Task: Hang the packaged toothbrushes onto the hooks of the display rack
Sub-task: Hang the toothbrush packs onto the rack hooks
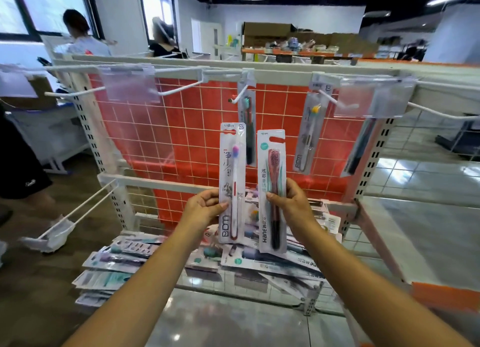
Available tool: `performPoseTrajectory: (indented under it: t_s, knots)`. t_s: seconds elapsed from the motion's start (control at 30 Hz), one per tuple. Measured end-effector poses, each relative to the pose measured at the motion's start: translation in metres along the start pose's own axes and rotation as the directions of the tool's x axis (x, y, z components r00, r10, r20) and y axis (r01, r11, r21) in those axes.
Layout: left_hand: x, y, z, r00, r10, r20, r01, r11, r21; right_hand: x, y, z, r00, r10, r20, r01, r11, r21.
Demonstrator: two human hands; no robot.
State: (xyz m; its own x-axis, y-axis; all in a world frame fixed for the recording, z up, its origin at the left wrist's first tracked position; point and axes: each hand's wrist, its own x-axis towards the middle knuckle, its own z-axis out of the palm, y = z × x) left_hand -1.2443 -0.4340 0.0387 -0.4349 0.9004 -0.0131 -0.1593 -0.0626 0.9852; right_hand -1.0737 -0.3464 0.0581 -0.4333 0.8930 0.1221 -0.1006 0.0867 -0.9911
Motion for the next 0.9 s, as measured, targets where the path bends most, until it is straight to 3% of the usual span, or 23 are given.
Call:
performPoseTrajectory:
  t_s: [0.5, 0.77, 0.9]
  knots:
    - [0.019, 0.011, -0.041, 0.996, -0.018, 0.083, 0.018, 1.0, 0.001, 0.004, -0.005, 0.048, 0.995, 0.049, -0.085, -0.052, 0.998, -0.032]
    - [0.031, 0.032, -0.085, 0.982, 0.077, 0.175, -0.081, 0.997, 0.017, 0.013, -0.002, 0.091, 0.994, 0.032, -0.106, -0.031, 0.999, 0.014]
    - [0.038, 0.039, -0.105, 0.984, 0.111, 0.136, -0.112, 0.994, 0.004, 0.017, 0.0, 0.108, 0.993, 0.024, -0.118, -0.021, 0.999, 0.028]
